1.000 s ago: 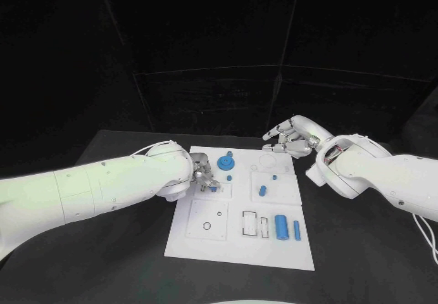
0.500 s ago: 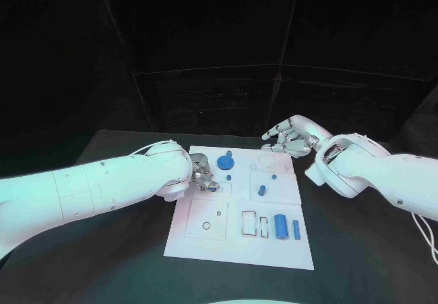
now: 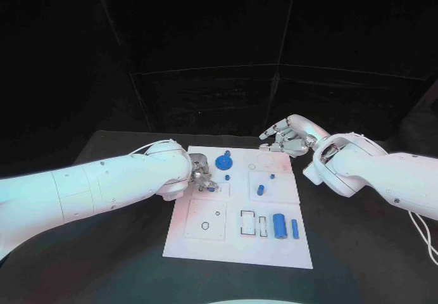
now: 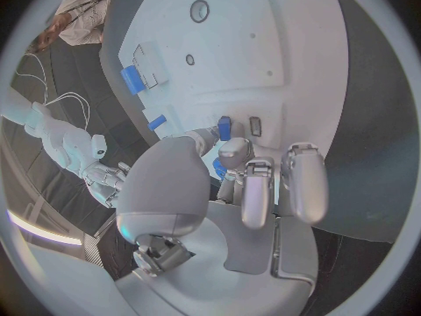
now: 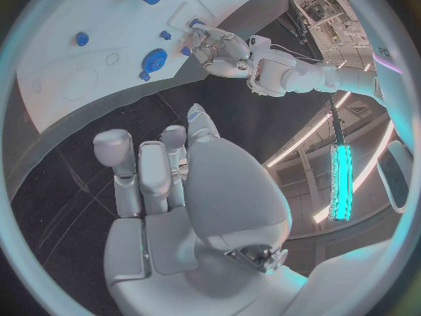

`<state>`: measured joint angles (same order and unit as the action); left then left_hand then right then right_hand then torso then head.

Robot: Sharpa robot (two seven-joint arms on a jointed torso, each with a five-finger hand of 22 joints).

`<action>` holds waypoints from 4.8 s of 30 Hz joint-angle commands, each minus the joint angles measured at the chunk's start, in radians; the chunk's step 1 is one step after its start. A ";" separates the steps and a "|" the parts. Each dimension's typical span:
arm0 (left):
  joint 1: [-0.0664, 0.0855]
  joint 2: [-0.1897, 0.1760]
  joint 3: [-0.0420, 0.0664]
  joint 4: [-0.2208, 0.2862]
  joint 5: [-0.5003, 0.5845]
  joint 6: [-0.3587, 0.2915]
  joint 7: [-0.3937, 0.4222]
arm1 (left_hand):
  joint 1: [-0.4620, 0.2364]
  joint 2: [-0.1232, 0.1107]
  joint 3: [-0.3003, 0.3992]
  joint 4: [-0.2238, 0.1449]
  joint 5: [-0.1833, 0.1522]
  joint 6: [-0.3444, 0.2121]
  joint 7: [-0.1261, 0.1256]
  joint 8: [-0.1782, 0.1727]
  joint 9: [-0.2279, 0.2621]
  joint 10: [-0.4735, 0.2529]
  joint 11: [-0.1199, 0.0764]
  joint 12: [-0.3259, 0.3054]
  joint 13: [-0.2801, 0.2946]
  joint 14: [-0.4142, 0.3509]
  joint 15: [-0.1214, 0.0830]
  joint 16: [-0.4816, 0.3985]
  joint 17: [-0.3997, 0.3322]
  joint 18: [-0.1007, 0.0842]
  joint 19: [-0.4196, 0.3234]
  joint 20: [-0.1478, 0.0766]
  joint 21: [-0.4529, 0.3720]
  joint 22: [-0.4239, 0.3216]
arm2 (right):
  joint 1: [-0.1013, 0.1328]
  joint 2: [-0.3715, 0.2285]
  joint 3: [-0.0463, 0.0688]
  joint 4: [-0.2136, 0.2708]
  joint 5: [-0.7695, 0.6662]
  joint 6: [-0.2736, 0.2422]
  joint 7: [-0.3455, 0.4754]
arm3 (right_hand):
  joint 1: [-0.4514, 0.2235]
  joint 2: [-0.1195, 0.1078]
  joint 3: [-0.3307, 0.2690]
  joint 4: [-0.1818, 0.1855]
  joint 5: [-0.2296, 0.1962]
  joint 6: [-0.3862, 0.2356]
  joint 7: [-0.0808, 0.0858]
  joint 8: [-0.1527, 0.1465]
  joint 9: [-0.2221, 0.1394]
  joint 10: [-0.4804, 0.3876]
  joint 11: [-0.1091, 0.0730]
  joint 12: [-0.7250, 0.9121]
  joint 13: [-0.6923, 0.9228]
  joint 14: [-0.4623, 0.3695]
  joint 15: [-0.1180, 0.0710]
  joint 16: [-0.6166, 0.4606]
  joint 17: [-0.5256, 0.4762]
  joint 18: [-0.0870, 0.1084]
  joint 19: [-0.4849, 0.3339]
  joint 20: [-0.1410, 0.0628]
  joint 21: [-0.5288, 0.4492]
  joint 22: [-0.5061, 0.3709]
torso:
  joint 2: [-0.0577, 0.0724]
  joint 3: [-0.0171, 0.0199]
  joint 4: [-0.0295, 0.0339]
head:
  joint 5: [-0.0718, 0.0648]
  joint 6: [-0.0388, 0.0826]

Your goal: Assemble the parts on the task board

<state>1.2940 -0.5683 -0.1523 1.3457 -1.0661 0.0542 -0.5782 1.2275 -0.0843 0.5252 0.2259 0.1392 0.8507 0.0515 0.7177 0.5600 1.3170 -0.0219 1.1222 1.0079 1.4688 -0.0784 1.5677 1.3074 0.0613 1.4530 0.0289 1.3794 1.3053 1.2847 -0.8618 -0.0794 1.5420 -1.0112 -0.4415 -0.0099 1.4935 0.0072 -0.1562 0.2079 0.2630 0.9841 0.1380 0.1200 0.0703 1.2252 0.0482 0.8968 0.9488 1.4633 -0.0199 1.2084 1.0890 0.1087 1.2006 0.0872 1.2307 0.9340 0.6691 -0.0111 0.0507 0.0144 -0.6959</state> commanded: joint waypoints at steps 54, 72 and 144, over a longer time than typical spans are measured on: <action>-0.002 0.000 0.035 -0.021 0.030 -0.054 0.006 | -0.292 -0.001 -0.351 0.066 -0.079 0.067 -0.027 0.010 0.006 0.028 -0.021 0.041 0.021 0.102 -0.021 0.003 0.263 -0.006 0.021 -0.017 0.017 0.040 | 0.002 0.003 0.001 -0.003 -0.014 0.004 0.002 | -0.015 0.006 -0.015 0.012 -0.012 0.009 -0.001 0.005 -0.001 -0.006 0.001 -0.010 -0.007 0.005 -0.004 -0.014 -0.004 0.019 -0.010 0.000 -0.012 -0.010 | -0.001 -0.0005 0.0010 | -0.004 0.006; 0.048 -0.009 0.119 -0.110 0.144 0.072 0.013 | -0.083 0.027 -0.452 0.057 -0.057 -0.039 0.027 -0.090 -0.064 -0.111 0.025 -0.119 -0.184 0.102 0.016 0.003 0.263 0.023 -0.039 0.013 -0.101 -0.084 | 0.002 0.009 0.000 -0.022 -0.014 0.010 -0.004 | -0.017 0.005 -0.017 0.014 -0.011 0.008 -0.001 0.005 -0.001 -0.006 0.001 -0.011 -0.007 0.005 -0.004 -0.015 -0.004 0.019 -0.010 0.000 -0.013 -0.011 | -0.001 -0.0006 0.0030 | 0.000 0.014; 0.044 0.178 0.060 -0.460 -0.014 0.287 0.078 | -0.037 0.083 -0.516 0.053 -0.061 0.026 0.016 -0.092 -0.116 -0.066 0.016 -0.064 -0.148 0.102 0.011 0.003 0.263 0.013 -0.010 0.013 -0.064 -0.031 | 0.002 0.035 0.000 -0.028 -0.014 0.016 -0.001 | -0.010 0.009 -0.019 0.013 0.009 0.008 -0.002 0.005 -0.001 -0.006 0.000 -0.008 -0.006 0.007 -0.005 -0.017 -0.002 0.019 -0.008 -0.001 -0.016 -0.012 | 0.000 -0.0002 -0.0001 | 0.012 -0.003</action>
<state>1.3373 -0.3919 -0.0928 0.8883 -1.0732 0.3208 -0.5058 1.1790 -0.0002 0.0139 0.2812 0.0781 0.8669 0.0678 0.6201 0.4446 1.2454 -0.0037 1.0533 0.8611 1.4669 -0.0657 1.5677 1.3074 0.0767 1.4350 0.0431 1.3094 1.2731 1.2846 -0.8278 -0.0796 1.5137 -1.0219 -0.4307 -0.0180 1.4857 0.0150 -0.1687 0.2204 0.2659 0.9841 0.1380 0.1200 0.0703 1.2254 0.0484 0.8894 0.9435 1.4633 -0.0199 1.1967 1.0870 0.1086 1.2007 0.0873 1.2185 0.9232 0.6685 -0.0111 0.0515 0.0265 -0.6988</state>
